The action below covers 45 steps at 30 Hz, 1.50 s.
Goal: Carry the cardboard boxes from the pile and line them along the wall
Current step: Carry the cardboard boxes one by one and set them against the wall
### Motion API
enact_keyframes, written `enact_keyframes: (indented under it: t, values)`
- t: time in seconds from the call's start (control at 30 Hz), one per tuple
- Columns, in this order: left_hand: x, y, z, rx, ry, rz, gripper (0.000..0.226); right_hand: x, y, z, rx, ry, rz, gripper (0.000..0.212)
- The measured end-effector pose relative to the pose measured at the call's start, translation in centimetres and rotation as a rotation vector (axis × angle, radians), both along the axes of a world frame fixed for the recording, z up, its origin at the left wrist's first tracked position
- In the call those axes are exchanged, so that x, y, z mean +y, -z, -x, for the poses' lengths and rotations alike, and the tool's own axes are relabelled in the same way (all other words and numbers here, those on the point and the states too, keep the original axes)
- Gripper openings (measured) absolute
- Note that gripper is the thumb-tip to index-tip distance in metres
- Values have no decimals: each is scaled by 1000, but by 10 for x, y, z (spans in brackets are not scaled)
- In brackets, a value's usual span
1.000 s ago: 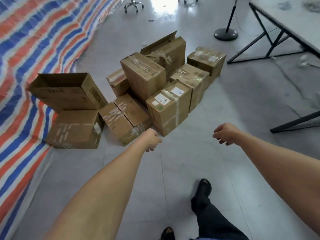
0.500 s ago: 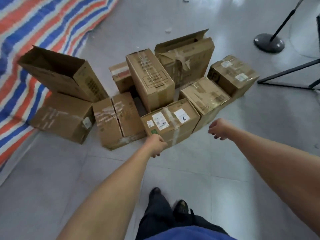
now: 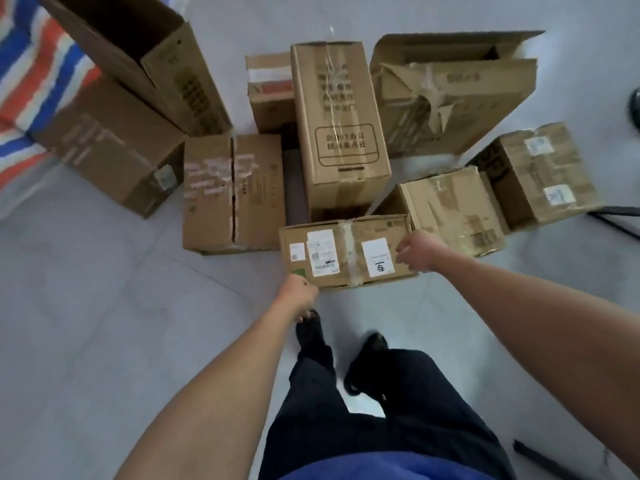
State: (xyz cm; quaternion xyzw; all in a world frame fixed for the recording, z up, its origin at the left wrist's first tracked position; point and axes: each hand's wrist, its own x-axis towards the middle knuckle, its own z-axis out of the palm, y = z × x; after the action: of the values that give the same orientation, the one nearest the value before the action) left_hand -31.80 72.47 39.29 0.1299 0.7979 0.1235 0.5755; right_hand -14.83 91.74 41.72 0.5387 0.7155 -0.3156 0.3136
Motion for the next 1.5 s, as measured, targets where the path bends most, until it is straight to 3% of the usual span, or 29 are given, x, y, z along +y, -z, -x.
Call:
enact_keyframes:
  t: [0.17, 0.3, 0.4, 0.57, 0.7, 0.8, 1.07, 1.17, 1.27, 1.5]
  values:
    - [26, 39, -23, -51, -240, 98, 18, 64, 49, 20, -30, -181, -36, 21]
    - [45, 88, -59, -168, -554, 191, 20, 107, 110, 43, -3, -316, -101, 11]
    - [59, 139, -95, -269, -764, 255, 27, 129, 156, 61, 45, -411, -99, 22]
    - [97, 215, -146, -429, -1044, 199, 43, 150, 228, 76, 47, -522, 45, 64]
    - [115, 254, -168, -494, -1275, 98, 37, 153, 266, 65, -28, -699, 68, 59]
    - [107, 262, -181, -468, -1365, 23, 29, 158, 267, 65, 28, -785, 32, 47]
    - [64, 208, -151, -224, -1252, 63, 16, 128, 217, 74, 65, -948, -25, 30]
    - [38, 164, -125, 25, -1127, 85, 7, 104, 172, 78, 108, -952, -60, 32]
    - [16, 110, -99, 211, -1027, 90, 15, 78, 122, 84, 126, -942, -97, 33]
    - [-68, -10, -67, 386, -766, 87, 22, -5, -1, 105, 58, -1035, -86, 20]
